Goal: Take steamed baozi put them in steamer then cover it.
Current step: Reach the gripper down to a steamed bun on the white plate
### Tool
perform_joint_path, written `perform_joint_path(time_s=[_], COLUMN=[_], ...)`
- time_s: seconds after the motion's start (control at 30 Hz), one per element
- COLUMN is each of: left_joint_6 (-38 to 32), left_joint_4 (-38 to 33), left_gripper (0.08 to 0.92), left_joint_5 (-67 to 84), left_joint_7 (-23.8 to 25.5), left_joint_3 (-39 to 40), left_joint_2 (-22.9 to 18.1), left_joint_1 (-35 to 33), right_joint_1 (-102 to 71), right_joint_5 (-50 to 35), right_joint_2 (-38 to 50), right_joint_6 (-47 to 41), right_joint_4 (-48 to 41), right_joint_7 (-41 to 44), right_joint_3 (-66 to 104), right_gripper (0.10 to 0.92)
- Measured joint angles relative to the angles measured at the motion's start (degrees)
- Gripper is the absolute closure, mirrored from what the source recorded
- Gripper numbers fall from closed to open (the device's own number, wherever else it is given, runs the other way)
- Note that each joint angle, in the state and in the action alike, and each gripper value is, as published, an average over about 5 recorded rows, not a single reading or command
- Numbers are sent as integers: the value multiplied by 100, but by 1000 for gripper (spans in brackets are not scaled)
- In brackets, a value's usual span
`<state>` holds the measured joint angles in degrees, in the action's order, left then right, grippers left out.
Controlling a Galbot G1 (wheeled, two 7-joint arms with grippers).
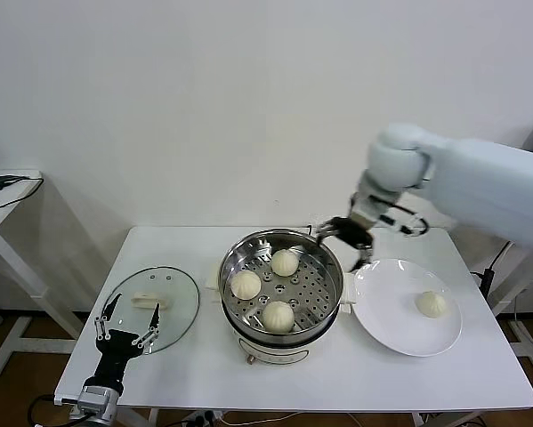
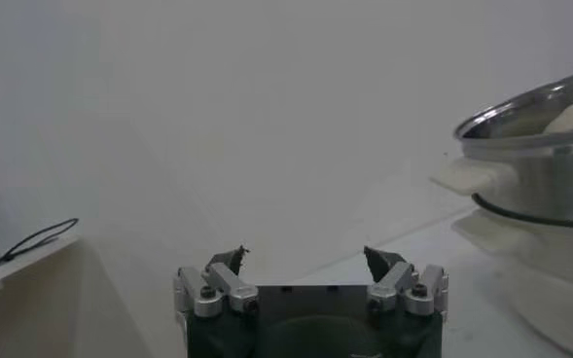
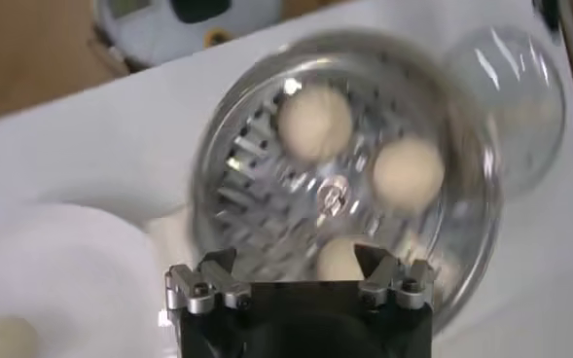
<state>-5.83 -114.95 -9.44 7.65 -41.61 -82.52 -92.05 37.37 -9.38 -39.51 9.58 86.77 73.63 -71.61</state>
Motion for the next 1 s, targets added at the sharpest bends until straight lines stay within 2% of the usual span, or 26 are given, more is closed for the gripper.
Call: perform_joint_path(time_s=[0.2, 0.43, 1.0], left_joint_6=[-13, -19, 0], left_joint_4=[-17, -2, 32], left_gripper=[177, 177, 177], left_joint_5=[-20, -53, -99], left_joint_7=[-2, -5, -37], left_joint_3=[48, 90, 105], left_joint_2=[-19, -34, -47], left_joint_1=[2, 3, -10], right_joint_1=[-791, -1981, -4165], right_joint_5=[342, 975, 2426], right_joint_2=[677, 1033, 653], right_joint_6=[-593, -1008, -1167], right_joint_4=[-338, -840, -2152], right_joint_7=[225, 342, -57], right_joint_3=[643, 1725, 3943], right_gripper=[203, 203, 203])
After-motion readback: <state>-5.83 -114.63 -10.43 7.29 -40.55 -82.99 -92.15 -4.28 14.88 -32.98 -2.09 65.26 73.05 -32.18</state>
